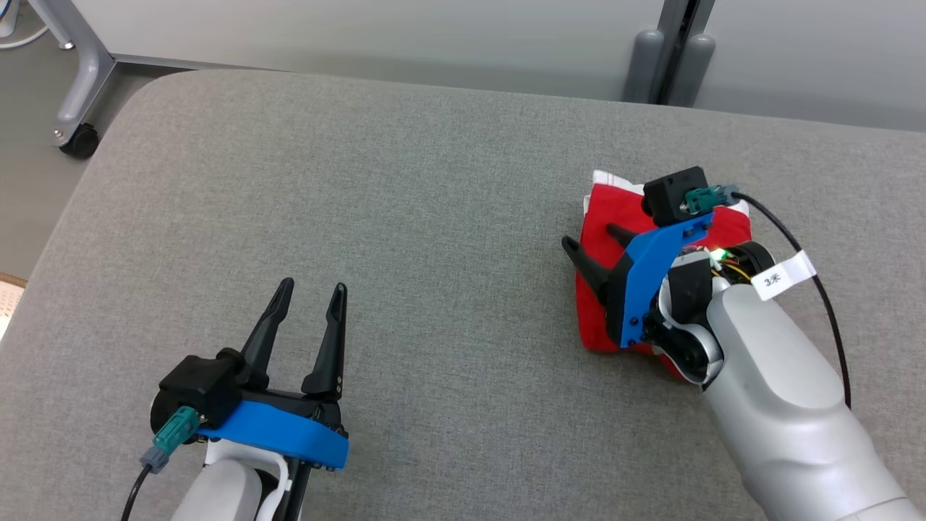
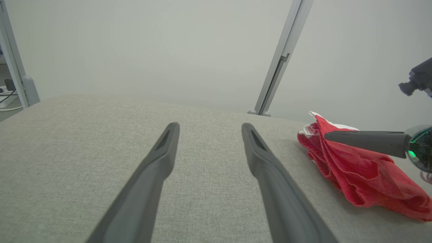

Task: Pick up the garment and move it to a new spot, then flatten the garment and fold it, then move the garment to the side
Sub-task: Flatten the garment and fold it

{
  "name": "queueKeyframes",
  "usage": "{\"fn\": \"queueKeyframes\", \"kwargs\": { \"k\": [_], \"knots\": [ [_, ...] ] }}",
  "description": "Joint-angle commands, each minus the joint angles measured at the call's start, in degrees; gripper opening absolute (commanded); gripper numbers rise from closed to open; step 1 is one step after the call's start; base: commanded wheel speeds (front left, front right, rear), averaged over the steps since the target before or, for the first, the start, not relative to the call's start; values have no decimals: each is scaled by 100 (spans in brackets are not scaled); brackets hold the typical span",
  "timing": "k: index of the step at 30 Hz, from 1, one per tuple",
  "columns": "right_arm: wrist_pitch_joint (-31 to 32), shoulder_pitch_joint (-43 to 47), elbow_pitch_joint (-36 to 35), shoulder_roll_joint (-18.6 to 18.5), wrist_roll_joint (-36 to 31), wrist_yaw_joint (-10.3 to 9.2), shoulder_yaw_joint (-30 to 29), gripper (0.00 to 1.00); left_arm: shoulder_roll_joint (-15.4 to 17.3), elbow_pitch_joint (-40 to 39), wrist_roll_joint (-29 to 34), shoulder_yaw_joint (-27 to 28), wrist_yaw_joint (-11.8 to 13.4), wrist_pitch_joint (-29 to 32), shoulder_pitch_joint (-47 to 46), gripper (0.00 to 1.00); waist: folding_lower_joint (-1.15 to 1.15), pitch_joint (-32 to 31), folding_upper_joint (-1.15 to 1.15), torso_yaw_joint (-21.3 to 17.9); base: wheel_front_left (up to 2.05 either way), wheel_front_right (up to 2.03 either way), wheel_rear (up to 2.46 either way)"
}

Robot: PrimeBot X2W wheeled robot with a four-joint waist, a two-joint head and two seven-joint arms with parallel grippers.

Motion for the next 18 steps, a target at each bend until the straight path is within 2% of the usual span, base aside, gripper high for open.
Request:
{"fn": "queueKeyframes", "kwargs": {
  "k": [1, 4, 8, 14, 18],
  "knots": [
    [-73, -113, -102, 6, 219, 0, 21, 100, 28, 4, 7, 37, -8, -26, -29, 100, 0, -20, 0, -13, 0, 0, 0],
    [-189, -91, -446, -128, 641, 0, 95, 100, 36, 13, 22, 69, -8, -26, 28, 100, 0, -86, 0, -56, 0, 0, 0],
    [-543, 130, -1112, -628, 867, 0, 84, 100, 20, 12, 45, 140, -8, -26, 102, 100, 0, -187, 0, -137, 0, 0, 0],
    [-891, 717, -1488, -1212, 641, 0, -699, 100, 33, 9, 89, 213, -8, -26, 157, 100, 0, -292, 0, -308, 0, 0, 0],
    [-1216, 1206, -1481, -1256, 291, 0, -1185, 100, 5, 7, 92, 218, -8, -25, 164, 100, 0, -328, 0, -394, 0, 0, 0]
  ]
}}
